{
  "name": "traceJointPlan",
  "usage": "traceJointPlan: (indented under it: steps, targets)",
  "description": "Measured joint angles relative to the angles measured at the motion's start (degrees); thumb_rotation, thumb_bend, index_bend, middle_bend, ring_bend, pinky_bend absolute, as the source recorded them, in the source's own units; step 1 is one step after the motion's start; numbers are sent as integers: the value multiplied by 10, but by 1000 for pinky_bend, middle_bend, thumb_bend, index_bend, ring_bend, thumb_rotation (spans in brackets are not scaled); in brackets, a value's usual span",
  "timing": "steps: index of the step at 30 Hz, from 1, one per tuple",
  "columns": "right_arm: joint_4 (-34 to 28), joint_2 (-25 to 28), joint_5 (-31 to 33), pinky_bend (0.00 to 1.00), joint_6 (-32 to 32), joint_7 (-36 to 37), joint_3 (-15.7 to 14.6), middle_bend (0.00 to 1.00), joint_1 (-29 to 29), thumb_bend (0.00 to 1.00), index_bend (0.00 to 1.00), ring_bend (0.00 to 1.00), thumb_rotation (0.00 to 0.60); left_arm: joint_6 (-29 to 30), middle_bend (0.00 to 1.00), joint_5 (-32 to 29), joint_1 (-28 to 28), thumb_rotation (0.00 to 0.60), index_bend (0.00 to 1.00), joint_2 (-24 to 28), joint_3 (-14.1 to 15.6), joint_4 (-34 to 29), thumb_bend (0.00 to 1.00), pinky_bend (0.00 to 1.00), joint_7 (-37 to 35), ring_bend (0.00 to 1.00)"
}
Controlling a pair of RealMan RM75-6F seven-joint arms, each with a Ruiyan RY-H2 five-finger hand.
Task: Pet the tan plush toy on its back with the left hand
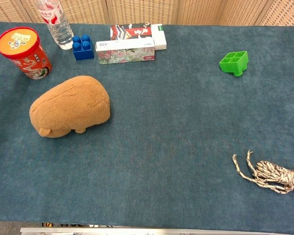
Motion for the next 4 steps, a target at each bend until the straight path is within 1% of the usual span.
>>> traceJointPlan:
  steps: [4]
  targets:
    - [-7, 0, -3, 0, 2, -3, -1, 37, 1, 0, 2, 0, 600, 16, 79, -2, 24, 47, 190, 3, 3, 6, 0, 0, -5, 52]
